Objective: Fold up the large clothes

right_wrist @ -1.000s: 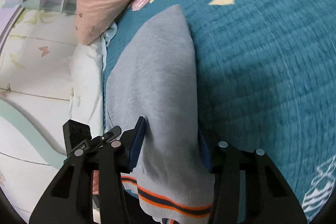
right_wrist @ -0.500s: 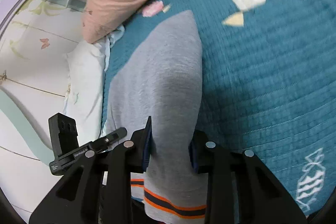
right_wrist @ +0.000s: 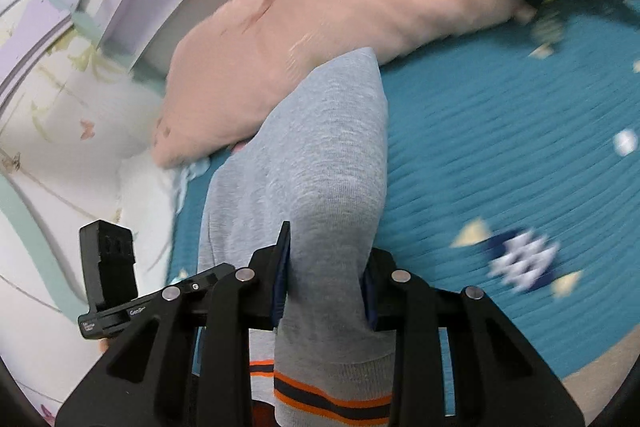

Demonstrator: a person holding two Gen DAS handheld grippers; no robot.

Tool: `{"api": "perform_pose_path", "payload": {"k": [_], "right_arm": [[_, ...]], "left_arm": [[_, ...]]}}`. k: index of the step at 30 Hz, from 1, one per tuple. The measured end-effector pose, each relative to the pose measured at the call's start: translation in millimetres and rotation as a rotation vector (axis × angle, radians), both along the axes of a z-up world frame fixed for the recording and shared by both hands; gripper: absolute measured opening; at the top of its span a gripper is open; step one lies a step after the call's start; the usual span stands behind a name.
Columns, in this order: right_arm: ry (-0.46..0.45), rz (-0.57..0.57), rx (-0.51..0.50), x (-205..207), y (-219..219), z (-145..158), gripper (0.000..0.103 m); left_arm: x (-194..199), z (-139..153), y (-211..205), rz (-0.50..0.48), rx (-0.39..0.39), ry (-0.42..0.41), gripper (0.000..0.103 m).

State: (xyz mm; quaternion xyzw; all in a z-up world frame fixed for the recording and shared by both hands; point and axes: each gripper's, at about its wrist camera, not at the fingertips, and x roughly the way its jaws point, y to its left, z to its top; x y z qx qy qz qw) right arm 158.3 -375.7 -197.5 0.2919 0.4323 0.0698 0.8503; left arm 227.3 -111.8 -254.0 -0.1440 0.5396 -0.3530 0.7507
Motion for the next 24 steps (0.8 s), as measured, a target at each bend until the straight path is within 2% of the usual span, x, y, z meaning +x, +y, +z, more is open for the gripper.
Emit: {"api": "perform_pose_path", "payload": {"k": [2,6,13,14,15,16,18,20,21,24], "right_arm": [[-0.007,-0.027,-0.065,-8.9,-41.0,11.7,0.028],[0.012,-0.107,-0.124,-25.6,-119.3,18.9,0.028],[0.065,-0.238,-0.243,-44.5,-216.6,18.3,0.028],[0.079,-0.251,-0.263,-47.7,-232.4,17.1,0.033],[0.115,-0.260,-0.286,-49.3,-249.5,13.8,0.035],[0.151,-0.285,-0.309,-49.1,-259.5,11.1,0.040],[0.203,-0.438,-0.399,-64.6,-290.7,11.5,0.045],[0.161,-0.489,-0.452,-82.2,-303.2,21.8,0.064],[0.136,-0.492,-0.443,-89.2,-306.1,25.3,0.066],[0.118,-0.494,-0.443,-103.1,-306.0,24.2,0.066]], "left_arm": [[-4.6,3.9,-45.9,-0.019,-0.015,0.001,0.027],[-11.6,-5.1,-128.6,-0.049,-0.045,0.030,0.027],[-27.5,-26.7,-263.4,-0.126,-0.071,0.096,0.027],[-29.7,-33.3,-282.3,-0.132,-0.048,0.104,0.030],[-31.2,-42.1,-294.8,-0.135,0.000,0.116,0.049],[-28.3,-47.4,-303.9,-0.133,0.041,0.130,0.058],[-40.0,-61.6,-308.4,-0.127,0.094,0.105,0.059],[-51.3,-69.3,-310.6,-0.163,0.154,0.043,0.059],[-57.4,-76.5,-314.2,-0.187,0.214,0.018,0.059],[-61.9,-85.6,-322.6,-0.218,0.248,0.014,0.059]]}}
